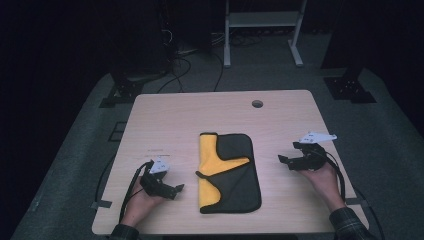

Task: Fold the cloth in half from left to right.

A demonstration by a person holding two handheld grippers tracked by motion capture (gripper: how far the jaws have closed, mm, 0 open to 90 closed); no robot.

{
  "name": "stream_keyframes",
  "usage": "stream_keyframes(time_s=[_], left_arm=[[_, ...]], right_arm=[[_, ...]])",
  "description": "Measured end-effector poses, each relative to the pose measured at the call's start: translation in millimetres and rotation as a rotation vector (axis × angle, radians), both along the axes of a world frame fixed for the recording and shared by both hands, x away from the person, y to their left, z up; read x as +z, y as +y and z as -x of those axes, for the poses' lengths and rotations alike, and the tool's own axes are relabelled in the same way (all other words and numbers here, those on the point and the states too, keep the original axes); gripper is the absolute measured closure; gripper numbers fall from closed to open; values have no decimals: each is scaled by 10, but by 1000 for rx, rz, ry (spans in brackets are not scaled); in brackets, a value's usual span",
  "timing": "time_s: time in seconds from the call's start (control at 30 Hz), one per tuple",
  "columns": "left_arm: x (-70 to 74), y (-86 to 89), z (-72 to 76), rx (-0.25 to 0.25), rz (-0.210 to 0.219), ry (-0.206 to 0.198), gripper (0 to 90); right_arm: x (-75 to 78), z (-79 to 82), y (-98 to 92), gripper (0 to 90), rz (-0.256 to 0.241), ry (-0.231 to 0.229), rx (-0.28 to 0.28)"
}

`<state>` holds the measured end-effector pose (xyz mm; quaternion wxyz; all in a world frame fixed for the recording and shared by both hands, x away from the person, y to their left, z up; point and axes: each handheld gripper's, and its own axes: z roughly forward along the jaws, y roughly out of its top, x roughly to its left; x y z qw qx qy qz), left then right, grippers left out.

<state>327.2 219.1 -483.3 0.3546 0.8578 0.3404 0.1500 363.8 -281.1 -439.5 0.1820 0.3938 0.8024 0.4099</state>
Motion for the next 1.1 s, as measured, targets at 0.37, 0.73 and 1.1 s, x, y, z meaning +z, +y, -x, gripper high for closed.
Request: stream_keyframes(time_s=[0.37,0.73,1.1], left_arm=[[-3,-16,-16,20,3,-3,0],[-5,-16,-18,18,6,-3,0],[-3,-12,-21,14,3,-2,0]], right_arm=[[105,-121,404,227,-8,0,94],[190,-248,910,256,-35,-2,207],[166,-381,1313,328,-18,-1,285]])
